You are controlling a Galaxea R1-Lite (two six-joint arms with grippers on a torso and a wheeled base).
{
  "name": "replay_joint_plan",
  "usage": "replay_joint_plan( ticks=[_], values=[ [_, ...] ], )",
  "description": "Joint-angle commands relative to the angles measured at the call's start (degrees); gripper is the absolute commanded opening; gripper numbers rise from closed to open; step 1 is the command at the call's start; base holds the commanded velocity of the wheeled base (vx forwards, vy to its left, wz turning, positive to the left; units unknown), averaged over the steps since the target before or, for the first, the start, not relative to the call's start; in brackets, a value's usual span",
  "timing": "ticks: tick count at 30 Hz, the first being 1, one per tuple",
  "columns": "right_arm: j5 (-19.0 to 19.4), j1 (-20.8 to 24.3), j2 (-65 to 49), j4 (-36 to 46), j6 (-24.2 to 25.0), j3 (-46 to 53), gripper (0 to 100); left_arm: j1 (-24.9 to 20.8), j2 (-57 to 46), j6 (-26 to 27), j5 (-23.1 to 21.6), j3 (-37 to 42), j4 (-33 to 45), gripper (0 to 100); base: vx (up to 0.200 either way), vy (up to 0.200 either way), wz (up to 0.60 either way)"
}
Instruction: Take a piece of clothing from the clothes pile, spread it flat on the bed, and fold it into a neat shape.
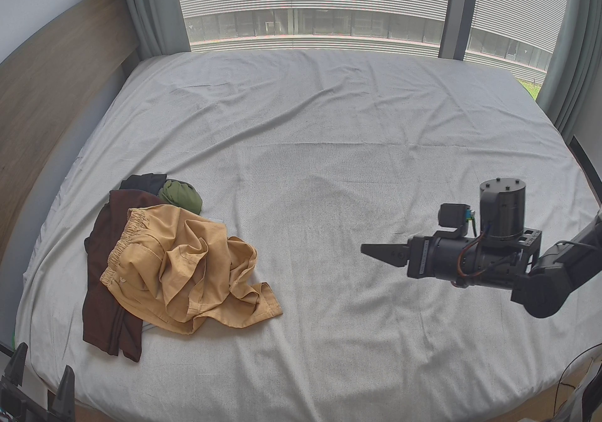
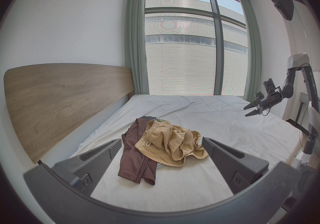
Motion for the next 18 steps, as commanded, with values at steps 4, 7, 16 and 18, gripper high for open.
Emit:
replay_joint_plan(
  ticks=[4, 7, 16, 18],
  values=[
    [-0.2, 4.0, 10.0, -0.4, 0.4, -5.1, 100, 0.0, -0.8, 0.0, 0.0, 1.0, 0.0, 100, 0.0, 0.0, 0.0],
    [-0.3, 5.3, 12.2, -0.2, 0.5, -6.7, 100, 0.0, -0.8, 0.0, 0.0, 1.0, 0.0, 100, 0.0, 0.0, 0.0],
    [-2.3, 8.1, 20.0, 0.0, 0.5, -13.0, 100, 0.0, -0.8, 0.0, 0.0, 1.0, 0.0, 100, 0.0, 0.0, 0.0],
    [-2.4, 8.7, 21.5, 0.3, 0.9, -14.5, 100, 0.0, -0.8, 0.0, 0.0, 1.0, 0.0, 100, 0.0, 0.0, 0.0]
  ],
)
